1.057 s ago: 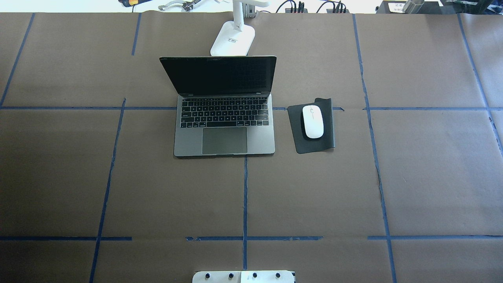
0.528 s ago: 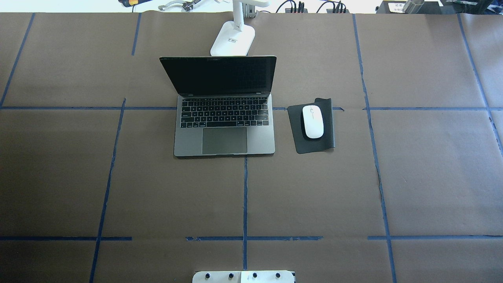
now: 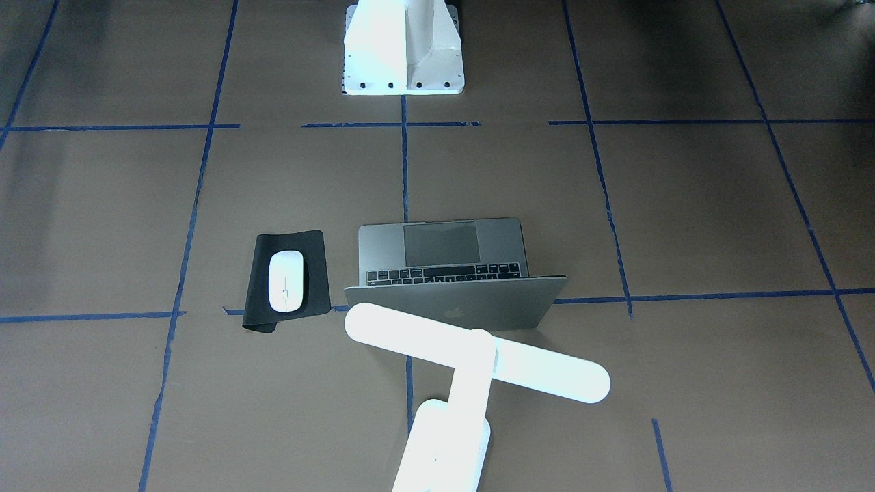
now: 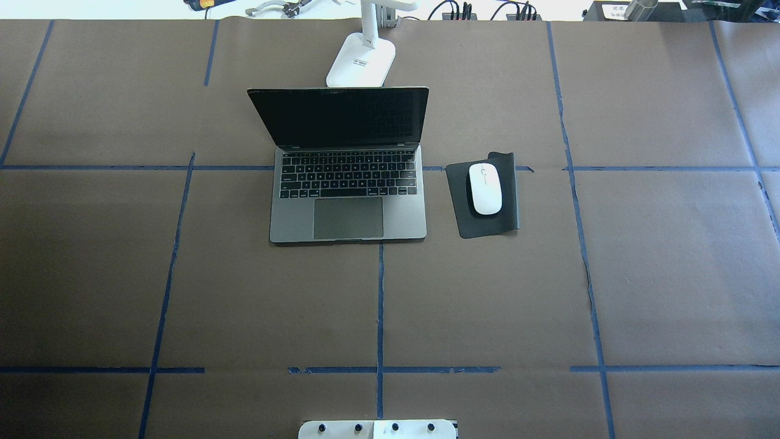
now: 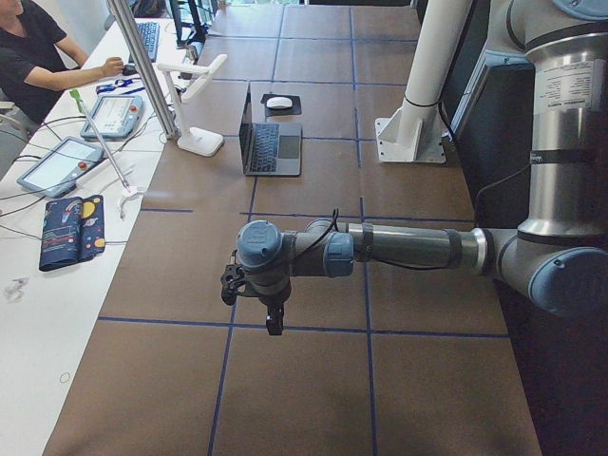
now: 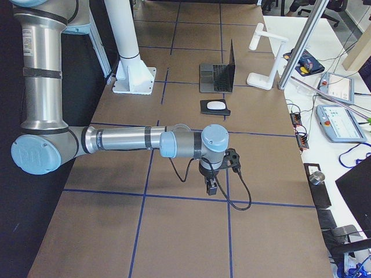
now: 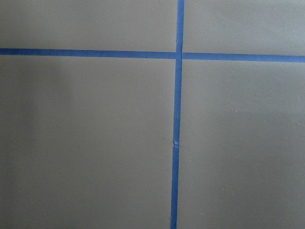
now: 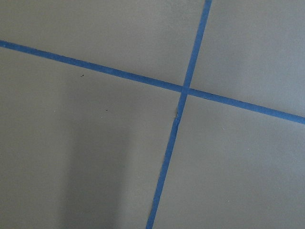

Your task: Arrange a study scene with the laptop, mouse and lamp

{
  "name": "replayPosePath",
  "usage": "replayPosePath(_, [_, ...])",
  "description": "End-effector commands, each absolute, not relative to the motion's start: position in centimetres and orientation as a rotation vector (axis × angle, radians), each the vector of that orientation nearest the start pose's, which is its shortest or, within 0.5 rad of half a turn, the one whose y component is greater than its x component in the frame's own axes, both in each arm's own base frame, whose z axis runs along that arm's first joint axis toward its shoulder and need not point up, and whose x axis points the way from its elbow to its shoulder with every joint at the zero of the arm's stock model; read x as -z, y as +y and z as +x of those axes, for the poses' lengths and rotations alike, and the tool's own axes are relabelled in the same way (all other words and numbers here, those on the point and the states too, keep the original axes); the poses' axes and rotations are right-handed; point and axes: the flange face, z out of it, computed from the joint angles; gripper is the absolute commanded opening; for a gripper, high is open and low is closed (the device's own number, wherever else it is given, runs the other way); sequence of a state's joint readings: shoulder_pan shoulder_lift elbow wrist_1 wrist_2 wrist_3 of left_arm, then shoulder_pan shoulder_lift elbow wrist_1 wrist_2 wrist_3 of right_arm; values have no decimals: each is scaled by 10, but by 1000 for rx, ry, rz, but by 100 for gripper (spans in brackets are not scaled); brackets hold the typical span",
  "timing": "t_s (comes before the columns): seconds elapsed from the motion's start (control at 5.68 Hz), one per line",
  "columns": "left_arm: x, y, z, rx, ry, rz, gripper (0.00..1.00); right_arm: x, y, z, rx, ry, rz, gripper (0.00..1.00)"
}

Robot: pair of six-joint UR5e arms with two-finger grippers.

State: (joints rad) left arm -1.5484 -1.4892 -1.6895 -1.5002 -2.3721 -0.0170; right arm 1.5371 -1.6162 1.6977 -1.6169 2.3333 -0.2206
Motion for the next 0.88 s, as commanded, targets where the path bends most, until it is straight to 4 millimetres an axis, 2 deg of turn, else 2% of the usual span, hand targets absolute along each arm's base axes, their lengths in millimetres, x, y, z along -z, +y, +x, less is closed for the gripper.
replayPosePath(0.0, [-647,-454,-52,9,795,-52,100,-632,-472,48,319,-765,113,100])
replayPosePath(0.18, [-652,-452,-52,12,798,-62,100,-631,-472,48,295,-807,76,100])
replayPosePath(0.7, [-646,-453,-51,10,801,-52,100,-630,-470,49,267,-817,53,100])
